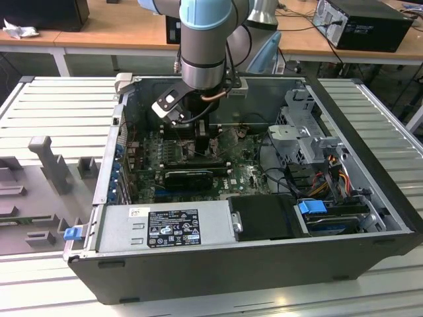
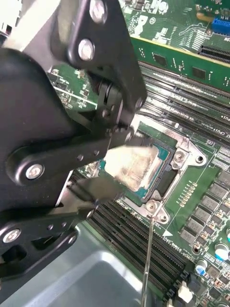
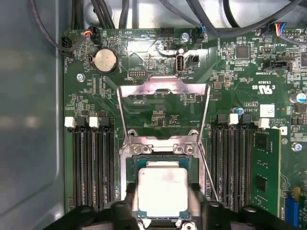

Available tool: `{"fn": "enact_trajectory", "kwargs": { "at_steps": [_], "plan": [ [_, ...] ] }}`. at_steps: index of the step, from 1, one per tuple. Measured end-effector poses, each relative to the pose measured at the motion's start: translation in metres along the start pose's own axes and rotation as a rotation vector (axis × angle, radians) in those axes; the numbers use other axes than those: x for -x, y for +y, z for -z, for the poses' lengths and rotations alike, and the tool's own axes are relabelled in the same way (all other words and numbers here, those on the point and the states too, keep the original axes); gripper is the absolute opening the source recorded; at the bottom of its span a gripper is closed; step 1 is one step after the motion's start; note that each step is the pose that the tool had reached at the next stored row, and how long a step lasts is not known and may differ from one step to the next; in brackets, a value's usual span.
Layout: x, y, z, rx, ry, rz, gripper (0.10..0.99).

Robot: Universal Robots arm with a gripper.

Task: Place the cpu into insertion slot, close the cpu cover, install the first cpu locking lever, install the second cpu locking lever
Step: 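Place the cpu into insertion slot, then close the cpu cover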

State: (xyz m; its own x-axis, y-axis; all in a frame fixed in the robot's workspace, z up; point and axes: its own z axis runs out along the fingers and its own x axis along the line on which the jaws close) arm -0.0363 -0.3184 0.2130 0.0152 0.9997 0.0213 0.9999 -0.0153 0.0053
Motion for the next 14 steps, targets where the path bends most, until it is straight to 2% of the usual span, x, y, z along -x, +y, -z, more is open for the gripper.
{"fn": "enact_trajectory", "kwargs": {
  "at_steps": [1,2,4,14],
  "plan": [
    [0.0,0.0,0.0016,0.0,-0.0001,0.0,0.396],
    [-0.0001,0.0,0.0023,0.0,-0.0001,0.0,0.337],
    [-0.0001,0.0,0.0038,0.0,-0.0001,0.0,0.106],
    [-0.0002,0.0,0.0094,0.0,-0.0008,-0.001,0.106]
  ]
}}
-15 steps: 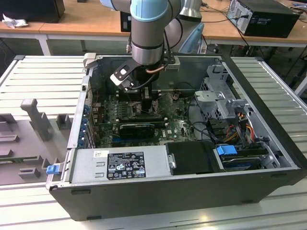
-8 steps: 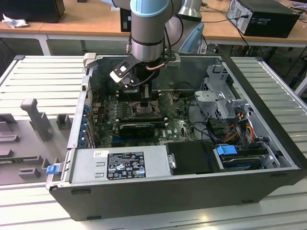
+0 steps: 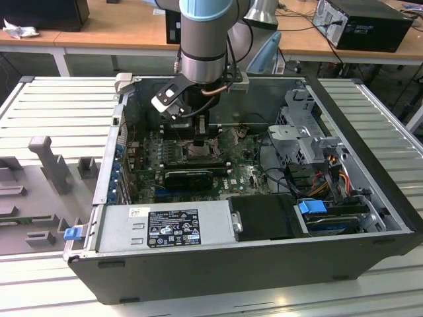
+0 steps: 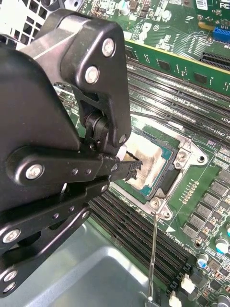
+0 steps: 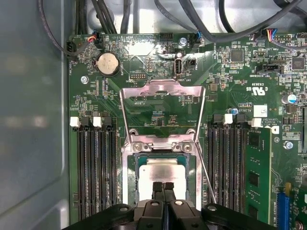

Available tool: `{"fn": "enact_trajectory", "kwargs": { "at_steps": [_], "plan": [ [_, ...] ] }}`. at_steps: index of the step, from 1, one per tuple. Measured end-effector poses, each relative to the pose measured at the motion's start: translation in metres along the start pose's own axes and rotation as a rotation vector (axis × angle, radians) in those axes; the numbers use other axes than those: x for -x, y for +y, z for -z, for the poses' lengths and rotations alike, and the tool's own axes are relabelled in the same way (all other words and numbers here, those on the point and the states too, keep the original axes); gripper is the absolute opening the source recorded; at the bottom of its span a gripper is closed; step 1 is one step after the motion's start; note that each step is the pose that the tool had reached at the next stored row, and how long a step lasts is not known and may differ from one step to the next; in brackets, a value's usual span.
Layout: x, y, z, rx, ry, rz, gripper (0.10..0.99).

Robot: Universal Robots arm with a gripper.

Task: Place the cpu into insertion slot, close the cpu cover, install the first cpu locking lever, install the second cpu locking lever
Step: 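Close the cpu cover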

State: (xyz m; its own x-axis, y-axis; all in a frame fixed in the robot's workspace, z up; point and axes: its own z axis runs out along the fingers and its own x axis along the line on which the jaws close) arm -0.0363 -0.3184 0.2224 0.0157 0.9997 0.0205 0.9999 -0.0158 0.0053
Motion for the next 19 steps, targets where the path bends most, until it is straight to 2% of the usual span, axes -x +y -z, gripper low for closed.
{"fn": "enact_trajectory", "kwargs": {
  "at_steps": [16,19],
  "plan": [
    [-0.0001,0.0,0.0032,0.0,-0.0002,0.0,0.106],
    [-0.0001,0.0,0.0056,0.0,-0.0001,0.0,0.106]
  ]
}}
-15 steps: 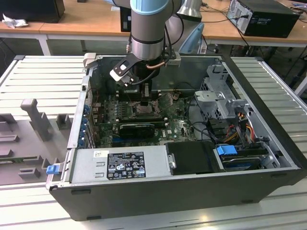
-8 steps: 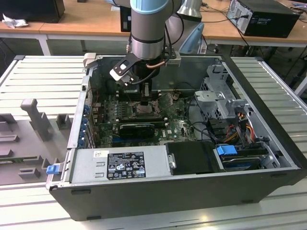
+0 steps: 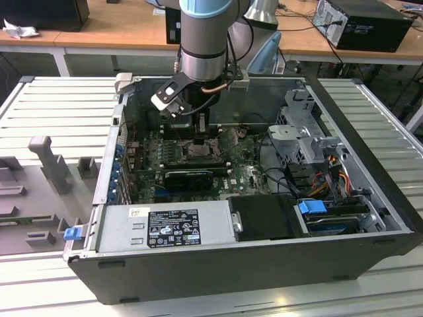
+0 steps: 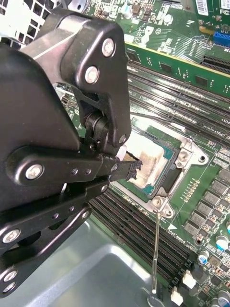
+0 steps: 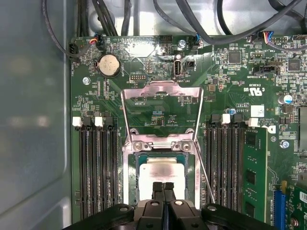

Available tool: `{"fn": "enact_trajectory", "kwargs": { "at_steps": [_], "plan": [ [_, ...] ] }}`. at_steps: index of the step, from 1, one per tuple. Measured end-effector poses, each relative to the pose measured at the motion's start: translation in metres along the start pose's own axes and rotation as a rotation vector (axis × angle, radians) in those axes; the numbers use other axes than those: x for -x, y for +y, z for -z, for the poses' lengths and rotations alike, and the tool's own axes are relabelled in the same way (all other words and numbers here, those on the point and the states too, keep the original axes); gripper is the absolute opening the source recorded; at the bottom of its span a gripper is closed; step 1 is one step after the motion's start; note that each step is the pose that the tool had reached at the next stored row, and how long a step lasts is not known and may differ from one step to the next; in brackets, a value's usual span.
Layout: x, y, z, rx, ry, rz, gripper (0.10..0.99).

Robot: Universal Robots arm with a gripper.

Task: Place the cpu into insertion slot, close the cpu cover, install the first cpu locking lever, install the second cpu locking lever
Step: 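Close the cpu cover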

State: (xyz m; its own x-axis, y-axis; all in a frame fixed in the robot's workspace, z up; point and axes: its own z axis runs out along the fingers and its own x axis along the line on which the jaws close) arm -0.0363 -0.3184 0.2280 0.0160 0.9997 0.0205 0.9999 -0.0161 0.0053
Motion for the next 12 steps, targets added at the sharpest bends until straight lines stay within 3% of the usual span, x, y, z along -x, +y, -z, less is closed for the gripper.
{"fn": "enact_trajectory", "kwargs": {
  "at_steps": [12],
  "plan": [
    [-0.0002,0.0001,0.0098,0.0,0.0,-0.002,0.106]
  ]
}}
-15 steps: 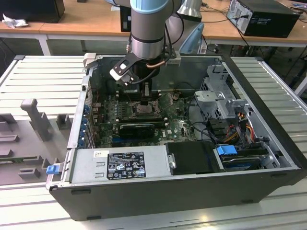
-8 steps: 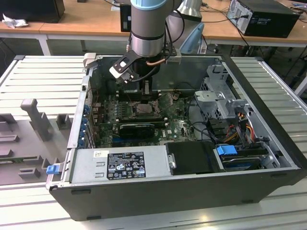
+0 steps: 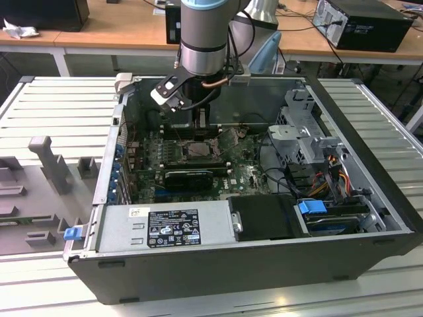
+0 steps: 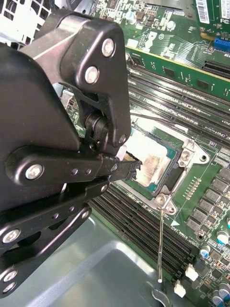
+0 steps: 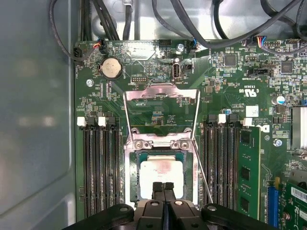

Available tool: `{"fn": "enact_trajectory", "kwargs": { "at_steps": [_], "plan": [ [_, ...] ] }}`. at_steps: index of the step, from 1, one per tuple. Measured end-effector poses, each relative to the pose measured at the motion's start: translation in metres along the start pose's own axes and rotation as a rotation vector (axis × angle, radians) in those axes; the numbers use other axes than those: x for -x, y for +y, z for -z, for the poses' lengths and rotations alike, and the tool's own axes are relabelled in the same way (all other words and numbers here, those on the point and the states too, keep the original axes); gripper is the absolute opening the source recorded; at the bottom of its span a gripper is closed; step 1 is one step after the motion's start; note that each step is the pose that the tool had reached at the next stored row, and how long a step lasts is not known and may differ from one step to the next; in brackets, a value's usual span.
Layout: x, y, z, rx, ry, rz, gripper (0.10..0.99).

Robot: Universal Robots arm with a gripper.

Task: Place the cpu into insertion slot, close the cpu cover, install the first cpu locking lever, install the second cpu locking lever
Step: 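Close the cpu cover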

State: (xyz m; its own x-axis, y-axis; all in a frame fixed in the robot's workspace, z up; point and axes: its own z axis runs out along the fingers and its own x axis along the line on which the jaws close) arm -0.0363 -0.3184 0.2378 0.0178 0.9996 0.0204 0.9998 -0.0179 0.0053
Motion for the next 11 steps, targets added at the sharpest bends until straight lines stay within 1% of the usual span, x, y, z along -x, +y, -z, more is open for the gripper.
{"fn": "enact_trajectory", "kwargs": {
  "at_steps": [11],
  "plan": [
    [-0.0001,0.0,0.0057,0.0,0.0001,-0.001,0.106]
  ]
}}
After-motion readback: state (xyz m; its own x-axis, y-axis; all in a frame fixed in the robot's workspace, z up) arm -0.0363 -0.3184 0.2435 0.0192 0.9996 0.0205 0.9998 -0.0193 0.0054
